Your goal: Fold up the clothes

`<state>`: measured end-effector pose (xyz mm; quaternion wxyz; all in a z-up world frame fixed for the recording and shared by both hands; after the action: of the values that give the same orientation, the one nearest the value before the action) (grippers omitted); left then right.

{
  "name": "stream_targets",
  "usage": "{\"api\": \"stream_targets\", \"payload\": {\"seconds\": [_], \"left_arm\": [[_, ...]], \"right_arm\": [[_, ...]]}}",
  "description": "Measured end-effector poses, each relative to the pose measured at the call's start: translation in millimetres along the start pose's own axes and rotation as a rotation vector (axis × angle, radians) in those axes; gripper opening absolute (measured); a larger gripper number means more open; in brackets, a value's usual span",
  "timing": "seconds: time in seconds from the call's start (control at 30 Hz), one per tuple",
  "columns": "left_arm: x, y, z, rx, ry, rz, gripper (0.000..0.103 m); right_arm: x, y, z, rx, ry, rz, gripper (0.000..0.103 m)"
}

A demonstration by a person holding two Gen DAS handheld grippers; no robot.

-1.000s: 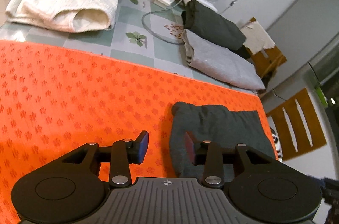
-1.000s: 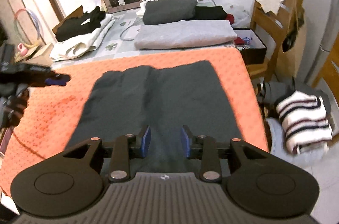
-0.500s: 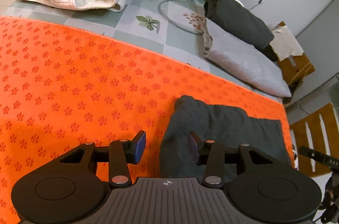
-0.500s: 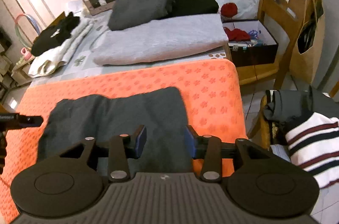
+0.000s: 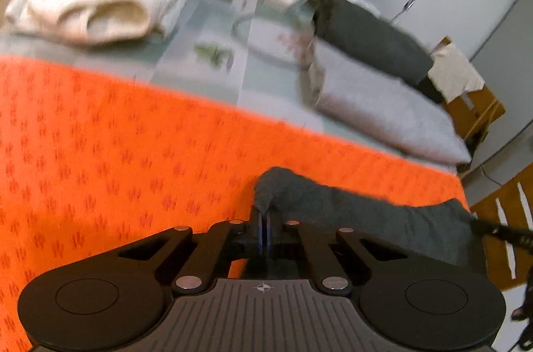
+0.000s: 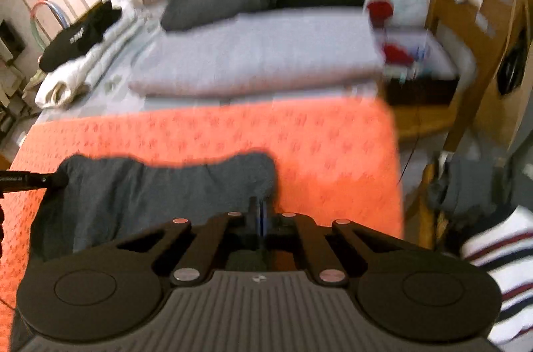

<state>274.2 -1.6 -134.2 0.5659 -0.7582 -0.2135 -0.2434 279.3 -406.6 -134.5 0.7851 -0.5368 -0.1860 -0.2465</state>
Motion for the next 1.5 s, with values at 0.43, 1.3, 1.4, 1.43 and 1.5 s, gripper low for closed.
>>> {"api": "stream_targets", "payload": {"seconds": [0.43,1.3,1.4,1.43,1.5], "left_arm": [[26,48,-5,-0.028,0.084,0.052,0.007],[-28,-166,28,-0.177,0.133,-0.057,0.029],[-54,-195,31,-0.200,0.173,-0.061,0.030],[-63,-204,31,-0.205,0.186,-0.063,0.030],[-83,-221,34,-0.218,0.203,-0.063,0.031]], "right_arm": [[20,35,-31,-0.082,-0.012,0.006,0.002],[-95,-195,87,-0.012,0.003,-0.176,0.041],[-140,-219,108,-0.012,0.021,-0.166,0.041],[-156,-226,116,-0.014,0.030,-0.163,0.041],[-187,-237,129,-0.008,0.045,-0.155,0.041]]}}
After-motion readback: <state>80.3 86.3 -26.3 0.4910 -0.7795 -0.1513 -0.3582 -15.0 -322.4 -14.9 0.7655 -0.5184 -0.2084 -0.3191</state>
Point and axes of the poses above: each gripper's, at about its wrist camera, not at the fingertips, and y roughly the way its jaws point, z to its left, x to its top, the point moved 1 cm from there along y, roughly the way its jaws point, and after that the axes turned 8 degrees about y, right-handed, at the moved point
